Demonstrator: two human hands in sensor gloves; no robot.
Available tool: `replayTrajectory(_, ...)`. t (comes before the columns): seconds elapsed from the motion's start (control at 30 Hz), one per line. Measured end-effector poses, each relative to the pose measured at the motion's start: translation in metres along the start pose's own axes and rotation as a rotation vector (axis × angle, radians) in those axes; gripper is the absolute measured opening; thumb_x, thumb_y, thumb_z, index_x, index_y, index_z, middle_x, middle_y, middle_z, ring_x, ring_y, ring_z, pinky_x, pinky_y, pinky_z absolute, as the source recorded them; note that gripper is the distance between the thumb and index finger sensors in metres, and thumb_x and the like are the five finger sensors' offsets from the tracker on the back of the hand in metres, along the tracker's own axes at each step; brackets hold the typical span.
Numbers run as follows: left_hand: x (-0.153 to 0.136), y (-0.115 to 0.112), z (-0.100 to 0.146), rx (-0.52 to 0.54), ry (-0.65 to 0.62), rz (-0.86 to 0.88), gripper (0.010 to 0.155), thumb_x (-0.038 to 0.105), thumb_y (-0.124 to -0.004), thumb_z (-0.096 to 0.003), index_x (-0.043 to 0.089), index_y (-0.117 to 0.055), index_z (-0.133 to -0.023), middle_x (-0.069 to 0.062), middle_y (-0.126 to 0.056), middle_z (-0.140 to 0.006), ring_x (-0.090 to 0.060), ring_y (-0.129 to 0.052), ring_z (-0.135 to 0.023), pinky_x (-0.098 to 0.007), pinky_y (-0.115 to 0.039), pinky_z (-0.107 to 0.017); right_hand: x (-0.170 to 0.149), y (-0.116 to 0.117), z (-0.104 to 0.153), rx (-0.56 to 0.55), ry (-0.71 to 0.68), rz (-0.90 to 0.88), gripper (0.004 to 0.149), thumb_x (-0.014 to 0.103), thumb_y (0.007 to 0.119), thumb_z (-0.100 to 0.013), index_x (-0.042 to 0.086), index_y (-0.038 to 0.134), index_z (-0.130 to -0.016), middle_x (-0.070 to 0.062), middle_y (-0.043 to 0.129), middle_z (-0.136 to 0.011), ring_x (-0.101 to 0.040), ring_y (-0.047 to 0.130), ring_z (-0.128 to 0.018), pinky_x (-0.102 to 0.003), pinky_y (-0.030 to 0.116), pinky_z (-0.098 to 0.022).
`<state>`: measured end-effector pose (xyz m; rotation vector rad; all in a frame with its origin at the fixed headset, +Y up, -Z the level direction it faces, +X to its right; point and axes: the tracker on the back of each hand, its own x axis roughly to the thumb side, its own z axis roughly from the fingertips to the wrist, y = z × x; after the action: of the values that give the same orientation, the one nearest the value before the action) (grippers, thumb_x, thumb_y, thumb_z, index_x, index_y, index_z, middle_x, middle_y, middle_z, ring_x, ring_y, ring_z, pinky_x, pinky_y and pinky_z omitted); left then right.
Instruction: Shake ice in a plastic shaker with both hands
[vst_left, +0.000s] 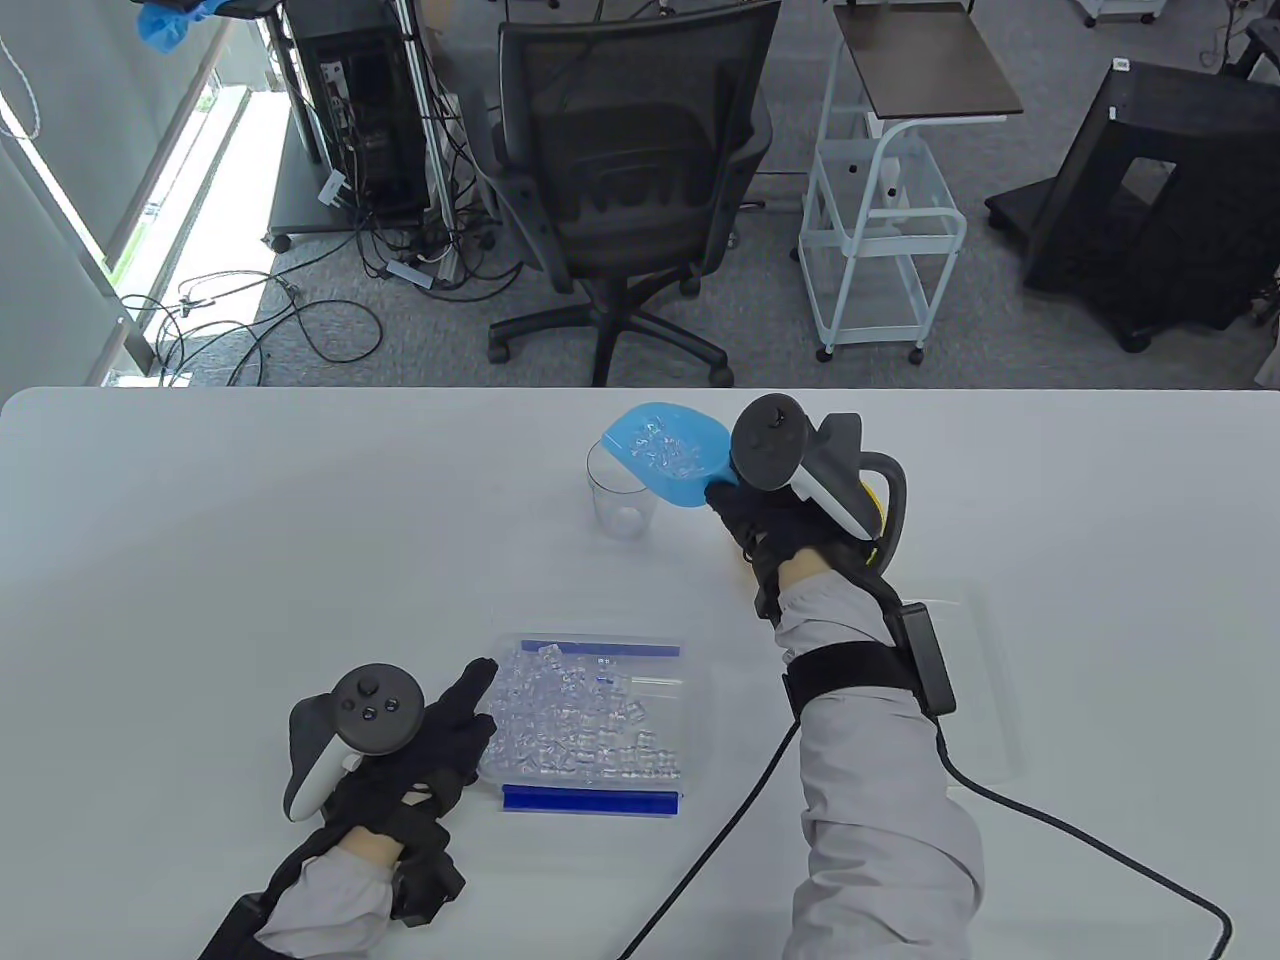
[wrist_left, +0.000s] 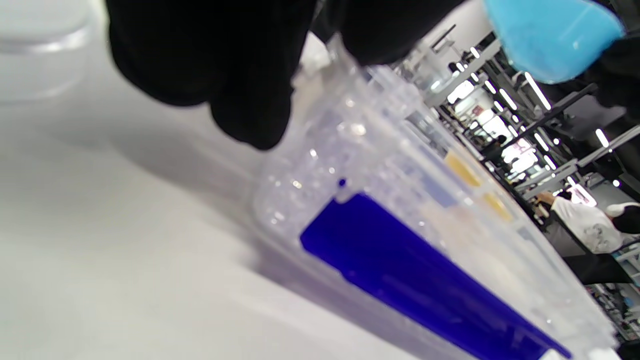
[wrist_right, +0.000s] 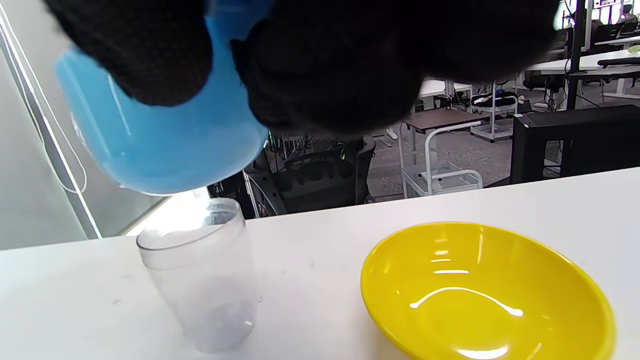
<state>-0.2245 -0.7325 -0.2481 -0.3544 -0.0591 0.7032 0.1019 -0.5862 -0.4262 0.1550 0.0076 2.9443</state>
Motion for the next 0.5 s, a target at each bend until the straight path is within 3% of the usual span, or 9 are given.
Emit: replayTrajectory(0.5,0.001,0.0,-0.001,-0.007,-0.003,-0.007,0.059,0.029,-0.071,-0.0694,0.017,-0.047,-0.122,-0.033,-0.082,-0.098,-0.032,-0.098,-0.065,-0.049,-0.086,-0.05,0.035,0.002,-0.019,0.074,0.005,0.422,0.054,0.038,0.084,-0.048,0.008,0.076,-0.092,-0.018,0.09,-0.076,-0.032,0.097,-0.048,-0.054,0.08,-0.042)
